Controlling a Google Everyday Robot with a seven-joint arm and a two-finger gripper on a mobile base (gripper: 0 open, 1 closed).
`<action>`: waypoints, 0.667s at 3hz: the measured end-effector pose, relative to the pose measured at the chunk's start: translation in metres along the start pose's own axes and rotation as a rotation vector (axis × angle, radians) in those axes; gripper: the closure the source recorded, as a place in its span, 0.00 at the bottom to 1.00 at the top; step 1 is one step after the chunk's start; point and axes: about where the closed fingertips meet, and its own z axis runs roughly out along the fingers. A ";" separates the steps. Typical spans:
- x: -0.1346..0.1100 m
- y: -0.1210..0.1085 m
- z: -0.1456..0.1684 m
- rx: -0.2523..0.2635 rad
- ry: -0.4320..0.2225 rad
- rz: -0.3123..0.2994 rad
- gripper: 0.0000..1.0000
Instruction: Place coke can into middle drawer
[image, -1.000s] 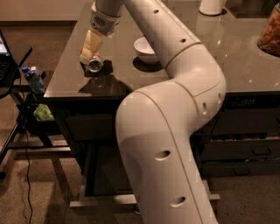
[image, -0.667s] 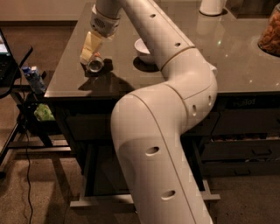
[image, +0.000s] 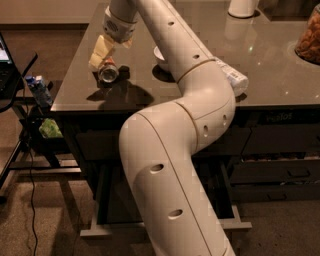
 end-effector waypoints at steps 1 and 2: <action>-0.001 0.000 -0.001 0.001 -0.003 0.003 0.00; -0.014 -0.003 0.005 0.031 -0.023 0.003 0.00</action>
Offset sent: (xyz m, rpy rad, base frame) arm -0.0209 0.0175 -0.0145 -0.0206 -0.0556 -0.0351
